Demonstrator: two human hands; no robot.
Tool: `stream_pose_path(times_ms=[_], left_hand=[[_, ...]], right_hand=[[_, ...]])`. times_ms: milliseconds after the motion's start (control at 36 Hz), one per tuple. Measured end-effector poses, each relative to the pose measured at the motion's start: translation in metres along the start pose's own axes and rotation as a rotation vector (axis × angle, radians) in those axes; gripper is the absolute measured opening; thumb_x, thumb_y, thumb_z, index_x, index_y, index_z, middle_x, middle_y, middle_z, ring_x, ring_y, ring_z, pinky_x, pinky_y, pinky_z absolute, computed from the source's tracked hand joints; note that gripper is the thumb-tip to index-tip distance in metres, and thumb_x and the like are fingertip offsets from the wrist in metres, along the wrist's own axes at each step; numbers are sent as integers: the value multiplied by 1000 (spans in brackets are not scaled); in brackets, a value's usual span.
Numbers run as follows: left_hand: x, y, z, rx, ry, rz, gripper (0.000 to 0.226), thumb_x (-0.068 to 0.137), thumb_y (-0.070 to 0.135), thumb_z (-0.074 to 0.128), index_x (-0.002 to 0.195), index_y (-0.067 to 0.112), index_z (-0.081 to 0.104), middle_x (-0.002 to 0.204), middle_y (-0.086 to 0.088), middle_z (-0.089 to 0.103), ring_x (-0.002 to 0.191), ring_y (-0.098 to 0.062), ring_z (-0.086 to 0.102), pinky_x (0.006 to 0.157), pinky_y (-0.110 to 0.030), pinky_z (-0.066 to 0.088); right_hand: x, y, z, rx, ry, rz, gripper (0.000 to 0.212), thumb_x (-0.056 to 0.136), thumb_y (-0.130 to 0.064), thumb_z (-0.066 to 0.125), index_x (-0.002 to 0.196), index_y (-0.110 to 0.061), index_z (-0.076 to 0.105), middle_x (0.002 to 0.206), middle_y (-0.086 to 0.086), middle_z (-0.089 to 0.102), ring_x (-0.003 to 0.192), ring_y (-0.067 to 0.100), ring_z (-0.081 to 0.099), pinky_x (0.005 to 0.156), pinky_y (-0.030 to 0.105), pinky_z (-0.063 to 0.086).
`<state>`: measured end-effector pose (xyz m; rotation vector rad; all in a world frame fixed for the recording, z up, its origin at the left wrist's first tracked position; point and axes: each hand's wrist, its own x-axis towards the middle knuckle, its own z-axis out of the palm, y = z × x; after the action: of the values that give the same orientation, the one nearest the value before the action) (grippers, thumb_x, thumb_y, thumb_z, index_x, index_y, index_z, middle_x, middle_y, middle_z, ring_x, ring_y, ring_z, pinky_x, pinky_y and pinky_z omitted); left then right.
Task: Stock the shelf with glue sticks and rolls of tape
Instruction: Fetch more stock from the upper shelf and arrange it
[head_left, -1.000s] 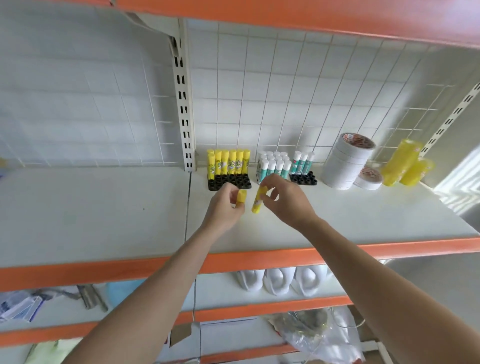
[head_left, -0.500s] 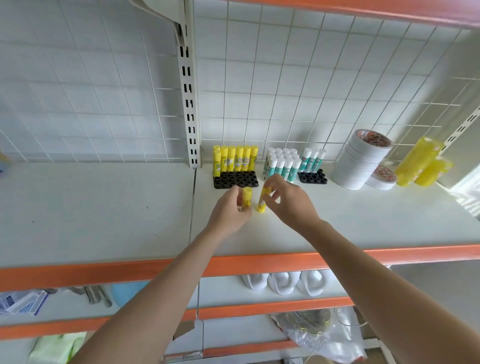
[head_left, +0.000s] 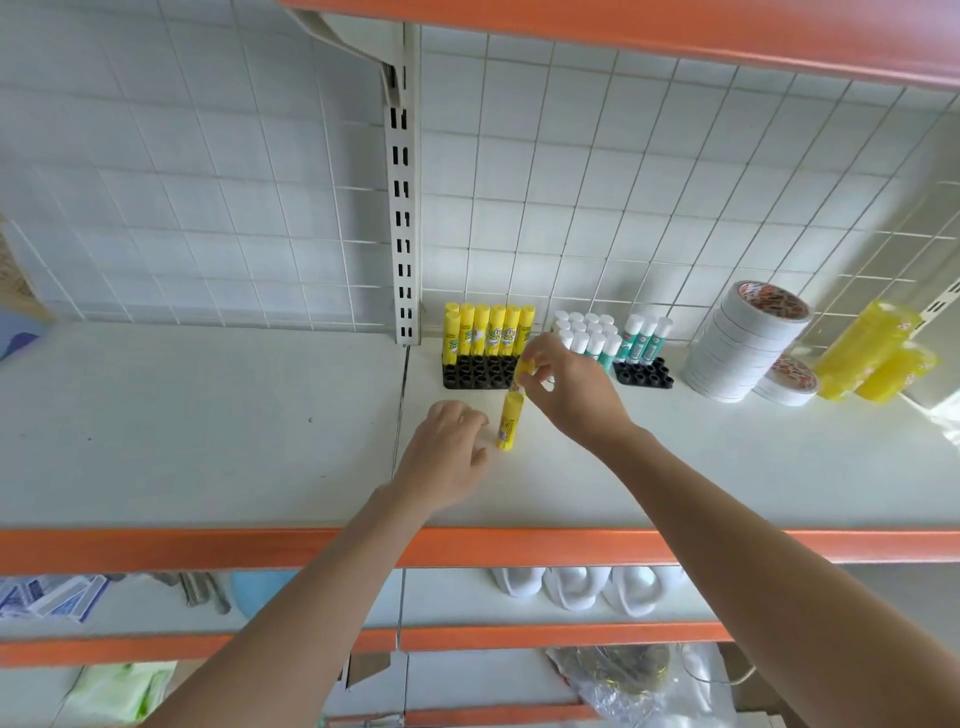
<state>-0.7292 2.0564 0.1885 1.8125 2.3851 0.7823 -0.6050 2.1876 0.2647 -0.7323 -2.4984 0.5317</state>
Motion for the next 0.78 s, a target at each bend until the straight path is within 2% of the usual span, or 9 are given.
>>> stream_pose_path(times_ms=[83, 250, 361, 472, 583, 694, 778], left_hand=[[-7, -5, 3, 73, 56, 48, 28, 88, 19, 60, 111, 4, 63, 113, -12, 58, 115, -31, 49, 93, -41, 47], [-9, -8, 9, 59, 96, 18, 28, 86, 22, 61, 110, 7, 64, 114, -10, 59, 114, -31, 51, 97, -40, 41], [-7, -10, 10, 49, 72, 7, 31, 90, 25, 56, 117, 10, 60, 122, -6, 54, 121, -26, 43, 103, -35, 32], [-8, -9, 11, 37, 65, 6, 32, 89, 27, 51, 114, 11, 60, 120, -7, 55, 119, -27, 44, 101, -36, 34], [-8, -9, 10, 21, 86, -10, 42, 83, 36, 38, 106, 12, 63, 111, -6, 59, 111, -27, 50, 95, -38, 41], [-9, -11, 10, 23, 89, -16, 41, 82, 37, 36, 102, 13, 62, 106, -5, 59, 107, -24, 47, 92, -39, 44], [-8, -10, 10, 21, 54, -24, 47, 82, 40, 31, 106, 13, 61, 111, -5, 58, 112, -25, 46, 96, -40, 40]], right_hand=[[14, -4, 5, 2, -25, -5, 15, 92, -17, 60, 105, -15, 54, 89, -4, 66, 83, 17, 64, 70, 32, 50], [41, -6, 11, -7, -21, -32, 17, 91, -16, 61, 105, -12, 54, 97, -1, 68, 83, 19, 65, 73, 37, 52], [57, -10, 16, 6, -10, -52, 16, 90, -15, 62, 104, -10, 55, 96, 1, 68, 85, 20, 64, 74, 39, 53], [71, -9, 25, -9, -25, -54, 16, 90, -18, 61, 104, -13, 54, 94, 0, 68, 85, 23, 64, 74, 44, 54], [82, -9, 34, -30, -24, -29, 17, 93, -20, 59, 108, -14, 53, 98, 3, 69, 89, 24, 65, 76, 40, 54], [87, -10, 42, -28, -48, -29, 18, 94, -18, 58, 109, -10, 53, 99, 9, 69, 90, 27, 65, 75, 42, 53], [88, -9, 47, -21, -76, -57, 16, 94, -16, 58, 107, -8, 53, 99, 11, 69, 91, 28, 64, 76, 43, 53]])
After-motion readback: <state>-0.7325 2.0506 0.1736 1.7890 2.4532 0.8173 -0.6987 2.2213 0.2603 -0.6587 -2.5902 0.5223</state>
